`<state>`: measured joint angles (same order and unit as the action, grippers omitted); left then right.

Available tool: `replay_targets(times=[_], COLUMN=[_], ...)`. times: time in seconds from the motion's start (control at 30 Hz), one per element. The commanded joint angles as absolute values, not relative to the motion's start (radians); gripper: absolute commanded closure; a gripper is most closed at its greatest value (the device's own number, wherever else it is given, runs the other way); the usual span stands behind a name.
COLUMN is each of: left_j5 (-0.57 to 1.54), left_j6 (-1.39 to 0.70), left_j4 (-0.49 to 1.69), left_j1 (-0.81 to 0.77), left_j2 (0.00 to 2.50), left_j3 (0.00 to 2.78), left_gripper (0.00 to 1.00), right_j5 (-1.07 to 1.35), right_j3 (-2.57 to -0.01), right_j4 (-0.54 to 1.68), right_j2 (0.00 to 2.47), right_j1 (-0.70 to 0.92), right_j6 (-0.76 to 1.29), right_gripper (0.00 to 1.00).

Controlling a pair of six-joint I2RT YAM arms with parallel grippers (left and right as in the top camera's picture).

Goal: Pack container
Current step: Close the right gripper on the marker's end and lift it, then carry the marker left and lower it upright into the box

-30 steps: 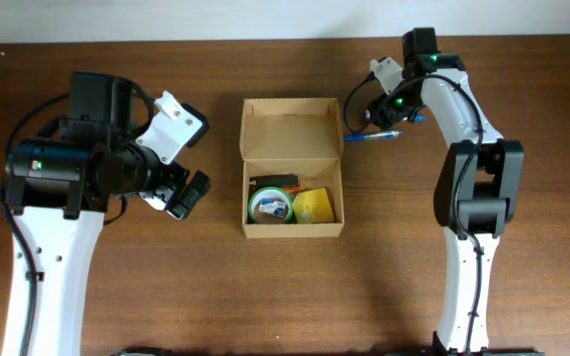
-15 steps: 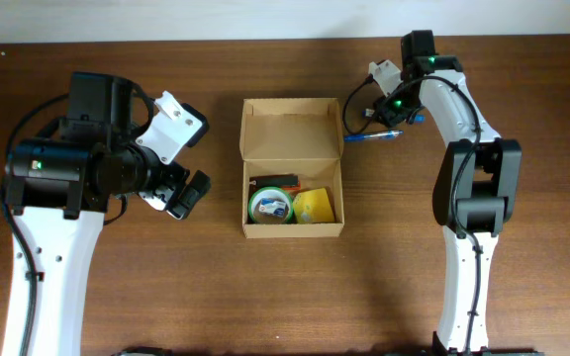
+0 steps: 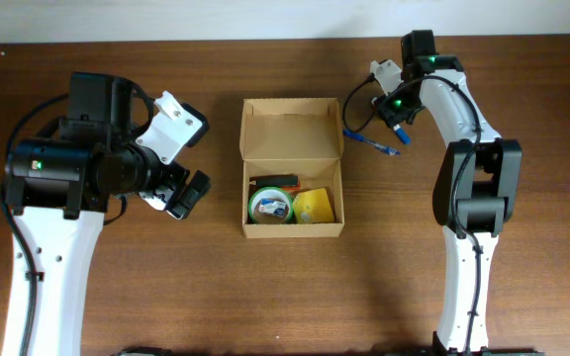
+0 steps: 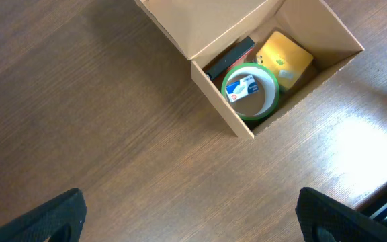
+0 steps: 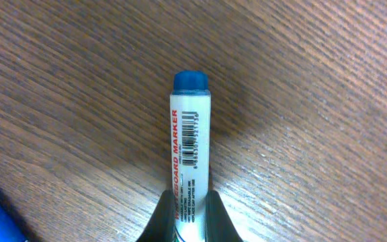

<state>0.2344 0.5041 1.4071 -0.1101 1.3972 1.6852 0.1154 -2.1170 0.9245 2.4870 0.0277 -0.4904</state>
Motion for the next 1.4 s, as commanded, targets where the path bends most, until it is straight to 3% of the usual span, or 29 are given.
replay_targets(times=[0.0, 0.63, 1.03, 1.37], left_j5=[0.238, 0.238, 0.238, 0.238], left_j6=[0.517, 0.517, 0.517, 0.517], left_j4=[1.407, 1.407, 1.407, 1.407], left_j1=[-0.109, -0.109, -0.109, -0.109], left_j2=[1.393, 1.393, 1.393, 1.393], left_j3=[1.7, 1.7, 1.7, 1.7], left_gripper=[0.0, 0.0, 0.0, 0.0], right_j5=[0.124, 0.177, 0.189, 0.192], right_j3=[-2.133, -2.142, -2.142, -2.141], right_j4=[0.936, 0.992, 1.032, 1.207], right_j2=[2.508, 2.204, 1.961, 1.939], right_j1=[0.034, 0.034, 0.101, 0.278], right_j6=[-0.414, -0.226, -0.232, -0.415], right_gripper=[0.96, 0.96, 0.96, 0.96])
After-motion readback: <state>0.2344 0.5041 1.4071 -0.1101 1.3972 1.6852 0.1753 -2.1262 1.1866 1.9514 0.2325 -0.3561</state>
